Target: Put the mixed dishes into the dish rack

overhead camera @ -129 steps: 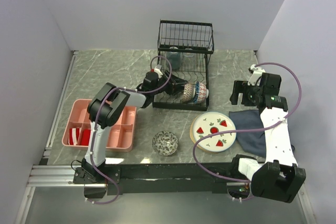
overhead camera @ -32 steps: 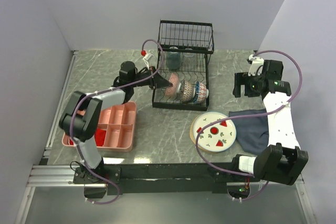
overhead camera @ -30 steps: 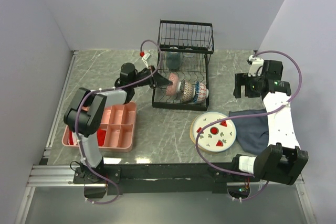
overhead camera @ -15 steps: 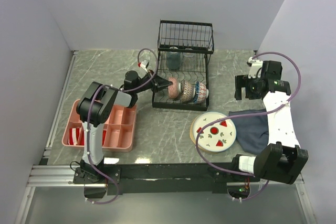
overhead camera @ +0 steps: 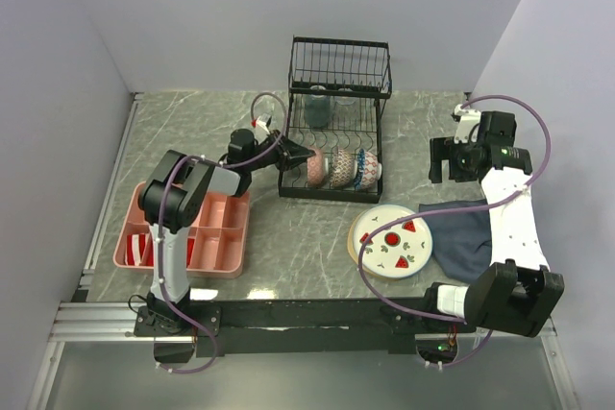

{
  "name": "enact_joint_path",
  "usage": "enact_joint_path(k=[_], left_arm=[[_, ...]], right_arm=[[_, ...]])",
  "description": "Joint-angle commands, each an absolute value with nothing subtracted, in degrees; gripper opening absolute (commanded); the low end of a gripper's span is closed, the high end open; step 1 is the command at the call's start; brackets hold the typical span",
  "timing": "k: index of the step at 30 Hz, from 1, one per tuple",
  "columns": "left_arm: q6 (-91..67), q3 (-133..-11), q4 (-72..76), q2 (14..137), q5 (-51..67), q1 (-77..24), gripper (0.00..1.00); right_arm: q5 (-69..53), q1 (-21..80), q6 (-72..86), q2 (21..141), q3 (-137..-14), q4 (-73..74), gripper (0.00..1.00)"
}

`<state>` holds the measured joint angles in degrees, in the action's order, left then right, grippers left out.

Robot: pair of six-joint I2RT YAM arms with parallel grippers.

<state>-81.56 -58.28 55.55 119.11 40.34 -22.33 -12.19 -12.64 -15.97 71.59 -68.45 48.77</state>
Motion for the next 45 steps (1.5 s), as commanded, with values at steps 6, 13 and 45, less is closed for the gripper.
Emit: enact_joint_path(k=[6,13,45], left_arm=[[-72.09,-61.17,41.5,113.21,37.18,-20.57,0.51],[-56.53,-68.45,23.69,108.46,33.23,-19.87,0.67],[8.96,-60.46,7.12,97.46,38.93,-49.74,0.07]], right_arm=[[-15.55,-12.57,-18.45,69.52,-66.8,47.37,1.0],[-21.0,-12.57,-26.26,70.92,-64.87,52.11,1.0],[-16.44,-13.62,-35.34,92.11,-50.62,46.06,0.25]])
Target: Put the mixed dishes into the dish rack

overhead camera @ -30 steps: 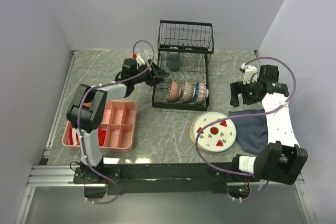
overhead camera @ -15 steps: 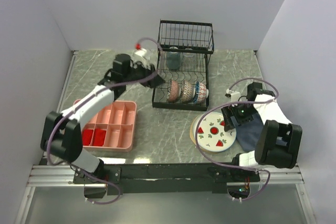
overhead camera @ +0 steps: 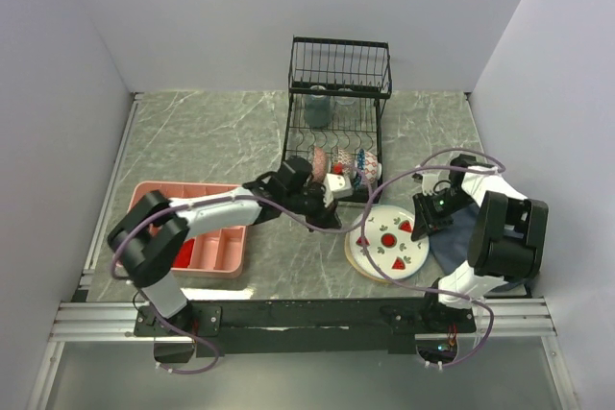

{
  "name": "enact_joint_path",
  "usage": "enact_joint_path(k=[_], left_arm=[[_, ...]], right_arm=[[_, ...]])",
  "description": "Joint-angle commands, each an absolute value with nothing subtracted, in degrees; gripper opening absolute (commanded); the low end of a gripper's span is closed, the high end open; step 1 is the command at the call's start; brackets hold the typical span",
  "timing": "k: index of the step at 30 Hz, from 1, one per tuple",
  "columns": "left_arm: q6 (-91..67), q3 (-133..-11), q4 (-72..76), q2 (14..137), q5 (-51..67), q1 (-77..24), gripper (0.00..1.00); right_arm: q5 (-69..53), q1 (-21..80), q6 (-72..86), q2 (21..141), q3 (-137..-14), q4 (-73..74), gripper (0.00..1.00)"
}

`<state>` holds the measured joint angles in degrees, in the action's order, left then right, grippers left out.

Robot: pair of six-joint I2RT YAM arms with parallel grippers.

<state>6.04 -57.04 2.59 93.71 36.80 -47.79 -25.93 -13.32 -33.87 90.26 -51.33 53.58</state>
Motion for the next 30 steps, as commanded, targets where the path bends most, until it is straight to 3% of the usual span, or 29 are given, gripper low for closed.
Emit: enact_joint_path(k=[1,8,18,25,30], left_arm=[[9.05,-61.69,7.12,99.56,39.81,-50.09,0.07],[0.62,-67.05,10.98,108.98,43.06,-51.33,0.08],[-1.93,-72.07,10.63,115.22,45.26,-52.38,0.08],[-2.55,-73.48,11.68,119.26,43.25,-53.26,0.07],[-2.64,-70.93,16.25,120.14,41.57,-54.23,0.04]], right_arm=[[-15.74,-13.8,-35.16,91.76,-50.71,45.79,0.24],[-8.0,-14.41,-36.21,84.91,-51.24,43.68,0.1],[-3.96,-14.68,-32.44,82.88,-58.0,45.88,0.0],[-12.2,-14.85,-31.56,81.56,-63.36,50.44,0.0],[-27.11,-15.55,-31.99,84.11,-68.64,59.49,0.0]])
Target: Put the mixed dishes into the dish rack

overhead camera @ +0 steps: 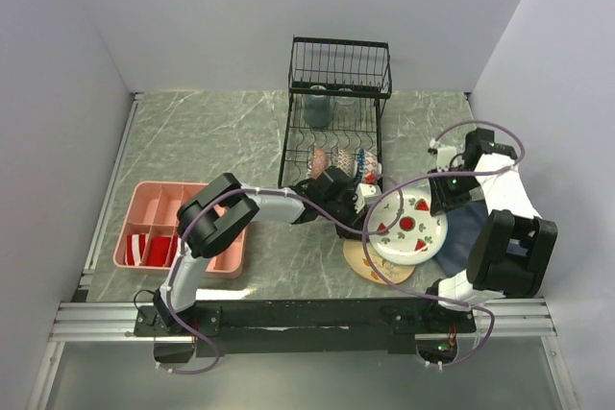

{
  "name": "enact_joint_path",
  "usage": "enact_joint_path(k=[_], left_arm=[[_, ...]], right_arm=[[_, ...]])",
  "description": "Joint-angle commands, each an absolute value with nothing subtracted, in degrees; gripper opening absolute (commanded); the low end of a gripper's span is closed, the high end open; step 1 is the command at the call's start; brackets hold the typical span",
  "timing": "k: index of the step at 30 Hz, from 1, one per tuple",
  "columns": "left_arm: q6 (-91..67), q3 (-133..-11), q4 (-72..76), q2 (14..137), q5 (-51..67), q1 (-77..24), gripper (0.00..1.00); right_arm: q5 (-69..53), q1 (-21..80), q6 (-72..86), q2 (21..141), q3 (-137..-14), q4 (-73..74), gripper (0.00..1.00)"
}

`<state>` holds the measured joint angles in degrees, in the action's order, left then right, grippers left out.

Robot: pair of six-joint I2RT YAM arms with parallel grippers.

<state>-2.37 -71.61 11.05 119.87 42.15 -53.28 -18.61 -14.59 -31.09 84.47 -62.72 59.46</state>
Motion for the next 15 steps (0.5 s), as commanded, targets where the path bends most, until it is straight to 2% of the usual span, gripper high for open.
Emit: enact_joint_path(k=[1,12,15], left_arm=[[-2.9,-70.58,16.78,120.41,41.31,-54.4,0.04],[-4.39,-70.22,20.39,122.87,37.53,-55.99,0.04],[-4.66,-70.4,21.62,123.31,36.65,-56.25,0.04]], right_arm=[[-28.55,-15.56,-32.17,84.29,-68.82,60.2,0.0],[-39.11,-15.56,-41.57,89.82,-67.06,72.15,0.01],[-41.91,-15.56,-44.45,92.28,-66.45,75.22,0.1]])
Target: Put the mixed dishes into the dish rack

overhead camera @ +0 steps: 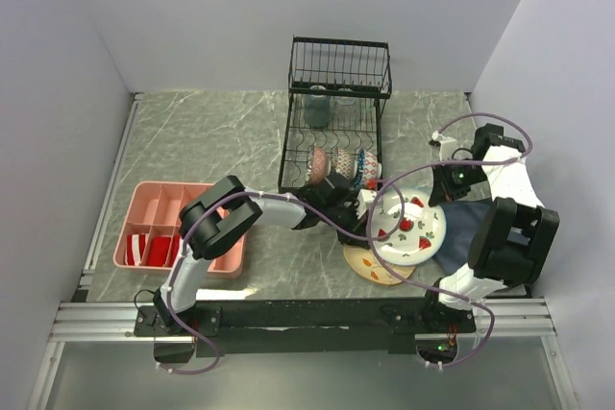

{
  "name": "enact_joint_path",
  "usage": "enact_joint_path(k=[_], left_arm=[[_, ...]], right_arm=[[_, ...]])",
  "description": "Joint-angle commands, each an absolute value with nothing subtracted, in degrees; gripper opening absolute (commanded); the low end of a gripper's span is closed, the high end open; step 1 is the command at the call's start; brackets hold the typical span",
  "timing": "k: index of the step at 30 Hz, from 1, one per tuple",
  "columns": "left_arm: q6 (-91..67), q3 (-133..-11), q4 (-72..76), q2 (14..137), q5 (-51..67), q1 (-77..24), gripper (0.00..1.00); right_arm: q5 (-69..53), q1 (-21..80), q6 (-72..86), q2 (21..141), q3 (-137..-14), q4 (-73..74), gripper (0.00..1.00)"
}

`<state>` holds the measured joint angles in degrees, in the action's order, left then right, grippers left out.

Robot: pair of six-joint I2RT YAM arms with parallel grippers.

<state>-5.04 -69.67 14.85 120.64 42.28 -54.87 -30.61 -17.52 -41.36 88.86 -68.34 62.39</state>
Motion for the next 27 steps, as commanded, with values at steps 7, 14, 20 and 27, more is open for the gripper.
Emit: enact_joint_path(k=[7,14,20,27], left_arm=[[-4.66,-70.14,22.5,124.19,35.16,-56.69,0.04],[-4.92,-70.75,22.32,124.89,33.58,-56.95,0.04],[-4.66,-71.37,22.33,125.33,32.08,-56.95,0.04],[-4.39,-70.31,22.32,125.07,30.59,-56.95,0.04]], right_arm=[[-46.41,-15.56,-50.8,97.73,-65.21,82.0,0.36],[-43.42,-15.56,-52.9,99.49,-64.43,82.44,0.39],[-42.1,-15.64,-53.52,102.04,-63.46,81.3,0.38],[-43.51,-15.64,-55.81,107.31,-63.72,82.88,0.41]])
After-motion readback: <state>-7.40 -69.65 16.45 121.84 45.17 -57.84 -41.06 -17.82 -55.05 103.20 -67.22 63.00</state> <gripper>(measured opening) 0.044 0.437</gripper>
